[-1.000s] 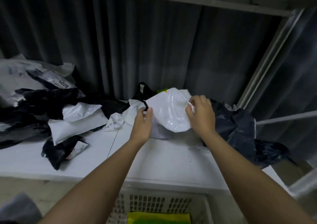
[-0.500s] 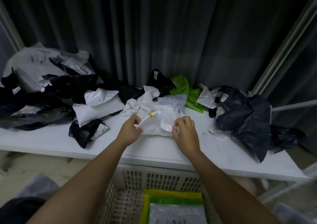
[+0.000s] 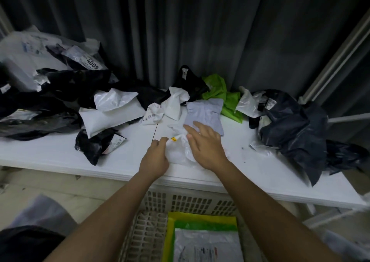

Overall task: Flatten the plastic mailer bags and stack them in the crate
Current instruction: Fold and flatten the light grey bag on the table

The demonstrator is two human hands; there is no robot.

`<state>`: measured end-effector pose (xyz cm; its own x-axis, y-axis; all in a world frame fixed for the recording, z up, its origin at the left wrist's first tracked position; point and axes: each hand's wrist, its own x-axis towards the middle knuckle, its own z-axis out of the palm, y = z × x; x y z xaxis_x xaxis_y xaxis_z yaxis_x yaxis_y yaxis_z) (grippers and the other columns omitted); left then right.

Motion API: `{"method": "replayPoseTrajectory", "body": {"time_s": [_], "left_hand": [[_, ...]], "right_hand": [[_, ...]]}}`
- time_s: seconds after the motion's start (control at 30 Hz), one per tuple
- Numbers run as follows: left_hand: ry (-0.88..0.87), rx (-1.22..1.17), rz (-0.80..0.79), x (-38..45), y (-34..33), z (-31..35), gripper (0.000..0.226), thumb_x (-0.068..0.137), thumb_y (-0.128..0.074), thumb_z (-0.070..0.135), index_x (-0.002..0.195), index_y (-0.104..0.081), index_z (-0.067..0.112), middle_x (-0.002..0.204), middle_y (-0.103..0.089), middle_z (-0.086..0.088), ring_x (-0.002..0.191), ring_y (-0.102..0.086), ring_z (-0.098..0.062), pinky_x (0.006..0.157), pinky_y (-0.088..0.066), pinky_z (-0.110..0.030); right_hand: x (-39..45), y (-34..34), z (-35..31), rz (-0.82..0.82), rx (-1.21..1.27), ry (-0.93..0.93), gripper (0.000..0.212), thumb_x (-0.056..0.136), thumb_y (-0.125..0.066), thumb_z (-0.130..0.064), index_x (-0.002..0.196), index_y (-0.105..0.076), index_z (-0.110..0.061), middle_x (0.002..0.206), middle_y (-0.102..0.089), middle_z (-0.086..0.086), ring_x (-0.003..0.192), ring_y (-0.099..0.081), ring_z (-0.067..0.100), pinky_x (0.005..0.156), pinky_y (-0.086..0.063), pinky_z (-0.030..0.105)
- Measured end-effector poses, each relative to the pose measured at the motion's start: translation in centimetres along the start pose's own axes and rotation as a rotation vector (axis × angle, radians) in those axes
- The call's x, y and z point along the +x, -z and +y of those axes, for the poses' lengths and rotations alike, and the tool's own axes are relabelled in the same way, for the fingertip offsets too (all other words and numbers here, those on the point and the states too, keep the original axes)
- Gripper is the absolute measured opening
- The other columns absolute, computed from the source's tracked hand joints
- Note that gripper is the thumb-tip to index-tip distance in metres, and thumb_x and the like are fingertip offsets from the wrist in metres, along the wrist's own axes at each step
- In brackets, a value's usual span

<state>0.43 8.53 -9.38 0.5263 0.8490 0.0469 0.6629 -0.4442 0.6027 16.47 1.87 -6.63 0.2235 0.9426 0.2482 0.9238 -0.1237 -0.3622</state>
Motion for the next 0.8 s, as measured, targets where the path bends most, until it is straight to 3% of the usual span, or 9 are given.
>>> {"method": "replayPoseTrajectory", "body": {"time_s": [0.13, 0.27, 0.4, 0.5, 0.57, 0.7, 0.8], "left_hand": [[0.038, 0.054, -0.006, 0.5, 0.1, -0.5, 0.053, 0.083, -0.038, -0.003, 0.132, -0.041, 0.016, 0.114, -0.045, -0.013, 0.105, -0.049, -0.035, 0.073, -0.042, -0.037], [0.09, 0.1, 0.032, 1.5, 0.6, -1.2, 0.043, 0.084, -0.041, 0.0, 0.125, -0.047, 0.013, 0.111, -0.049, -0.013, 0.106, -0.047, -0.035, 0.076, -0.041, -0.037], [0.152, 0.179, 0.101, 1.9, 1.1, -1.5, 0.044, 0.083, -0.043, 0.001, 0.126, -0.048, 0.011, 0.118, -0.048, -0.015, 0.11, -0.043, -0.036, 0.08, -0.037, -0.038], [0.041, 0.134, 0.208, 1.7, 1.2, -0.5, 0.055, 0.081, -0.05, 0.004, 0.135, -0.046, 0.012, 0.131, -0.043, -0.015, 0.12, -0.037, -0.035, 0.098, -0.032, -0.04], [-0.072, 0.028, 0.222, 1.4, 1.5, 0.8, 0.055, 0.081, -0.043, 0.012, 0.135, -0.046, 0.014, 0.137, -0.04, -0.01, 0.126, -0.033, -0.029, 0.107, -0.026, -0.038], [-0.159, -0.223, 0.095, 0.5, 2.3, 3.4, 0.048, 0.088, -0.033, 0.028, 0.133, -0.046, 0.022, 0.138, -0.039, 0.003, 0.13, -0.027, -0.017, 0.11, -0.019, -0.029], [-0.219, -0.145, 0.039, 0.3, 2.3, 4.0, 0.059, 0.082, -0.037, 0.038, 0.14, -0.036, 0.027, 0.146, -0.028, 0.005, 0.137, -0.018, -0.016, 0.115, -0.007, -0.031]], "right_hand": [[0.8, -0.6, 0.9, 0.042, 0.314, -0.182, 0.037, 0.103, -0.033, -0.029, 0.135, -0.052, -0.026, 0.127, -0.053, 0.005, 0.113, -0.052, 0.023, 0.096, -0.041, 0.035], [1.0, 0.3, 1.2, 0.103, 0.551, -0.252, 0.022, 0.099, -0.048, -0.019, 0.113, -0.065, -0.017, 0.105, -0.066, -0.002, 0.092, -0.057, 0.009, 0.071, -0.04, 0.006], [0.4, 0.8, 1.4, 0.215, 0.519, -0.288, 0.012, 0.095, -0.056, -0.021, 0.092, -0.066, -0.016, 0.081, -0.065, -0.005, 0.068, -0.055, 0.003, 0.059, -0.04, 0.007], [-0.2, 0.6, 1.1, 0.271, 0.508, -0.282, 0.012, 0.095, -0.057, -0.021, 0.088, -0.065, -0.015, 0.078, -0.065, -0.003, 0.068, -0.056, 0.008, 0.061, -0.042, 0.016], [-0.3, 0.3, 0.9, 0.302, 0.501, -0.275, 0.012, 0.094, -0.057, -0.019, 0.089, -0.066, -0.014, 0.08, -0.065, -0.002, 0.072, -0.057, 0.012, 0.064, -0.043, 0.023], [-0.7, -0.1, 0.3, 0.326, 0.46, -0.22, 0.011, 0.093, -0.058, -0.017, 0.091, -0.067, -0.012, 0.09, -0.065, 0.0, 0.081, -0.055, 0.011, 0.064, -0.036, 0.017], [-0.8, 0.4, -0.3, 0.347, 0.551, -0.238, 0.01, 0.093, -0.058, -0.016, 0.089, -0.067, -0.014, 0.086, -0.065, -0.002, 0.075, -0.055, 0.005, 0.063, -0.038, 0.008]]}}
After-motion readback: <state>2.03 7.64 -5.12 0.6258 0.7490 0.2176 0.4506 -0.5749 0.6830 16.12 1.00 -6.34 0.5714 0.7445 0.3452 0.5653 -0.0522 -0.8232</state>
